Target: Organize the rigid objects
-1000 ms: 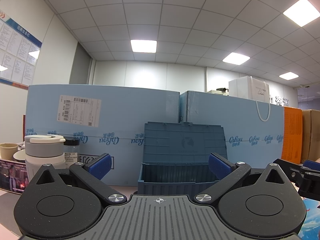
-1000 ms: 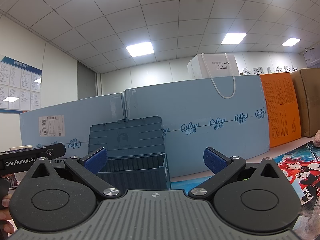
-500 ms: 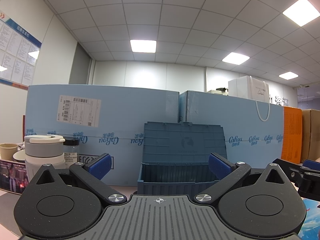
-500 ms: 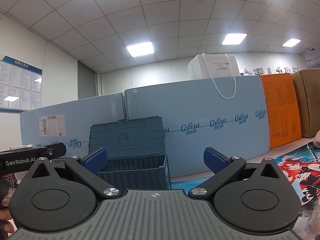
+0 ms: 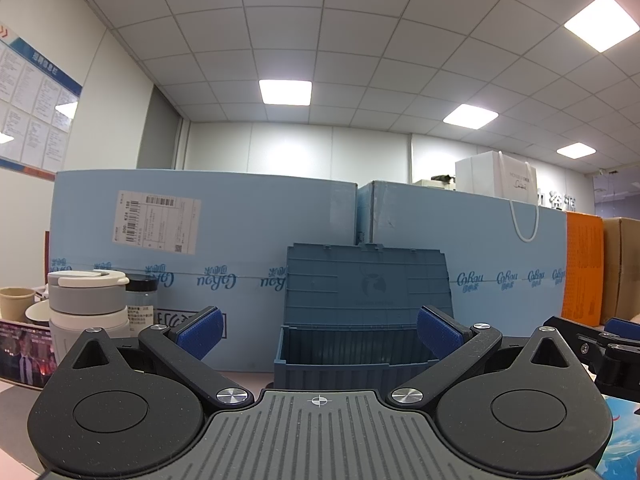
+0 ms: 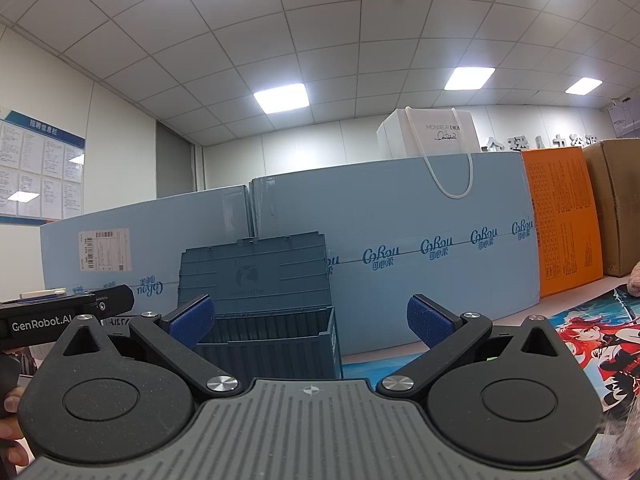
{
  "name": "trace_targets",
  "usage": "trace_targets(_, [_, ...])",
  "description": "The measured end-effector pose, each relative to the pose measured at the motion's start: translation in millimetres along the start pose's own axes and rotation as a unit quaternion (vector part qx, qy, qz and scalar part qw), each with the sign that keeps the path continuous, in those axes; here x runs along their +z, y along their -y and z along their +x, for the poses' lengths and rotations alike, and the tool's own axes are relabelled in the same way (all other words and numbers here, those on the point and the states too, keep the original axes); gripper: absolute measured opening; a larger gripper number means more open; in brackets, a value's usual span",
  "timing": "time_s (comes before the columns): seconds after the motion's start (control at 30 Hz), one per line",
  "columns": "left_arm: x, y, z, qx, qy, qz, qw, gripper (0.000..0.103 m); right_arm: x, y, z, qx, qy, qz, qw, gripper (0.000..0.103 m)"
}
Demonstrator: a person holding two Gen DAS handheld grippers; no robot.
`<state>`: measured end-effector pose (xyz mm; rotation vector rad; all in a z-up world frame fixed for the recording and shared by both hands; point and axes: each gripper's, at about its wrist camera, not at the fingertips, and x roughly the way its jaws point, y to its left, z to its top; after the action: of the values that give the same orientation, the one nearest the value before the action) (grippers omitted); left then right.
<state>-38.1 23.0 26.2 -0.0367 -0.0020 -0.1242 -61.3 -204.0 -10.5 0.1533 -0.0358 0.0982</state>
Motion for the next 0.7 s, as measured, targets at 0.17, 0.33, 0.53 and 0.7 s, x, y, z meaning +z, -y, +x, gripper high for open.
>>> trace_targets(0.17, [-0.1, 0.2, 0.1, 0.000, 0.000, 0.000, 1.0000, 0.103, 0.0, 0.2, -0.2, 0.000, 0.000, 0.000, 1.000, 0.103])
trace_targets(0.33, [-0.8, 0.2, 0.2, -0.001, -0.001, 0.001, 1.0000, 0.103, 0.0, 0.0, -0.2, 0.000, 0.000, 0.000, 1.000, 0.103])
trace_targets(0.53, [-0.9, -0.1, 0.5, -0.003, -0.001, 0.002, 1.0000, 0.103, 0.0, 0.1, -0.3, 0.000, 0.000, 0.000, 1.000, 0.103])
trace_targets(0.7, [-0.9, 0.1, 0.7, -0.002, -0.001, 0.002, 1.0000, 0.103, 0.1, 0.2, -0.4, 0.000, 0.000, 0.000, 1.000, 0.103])
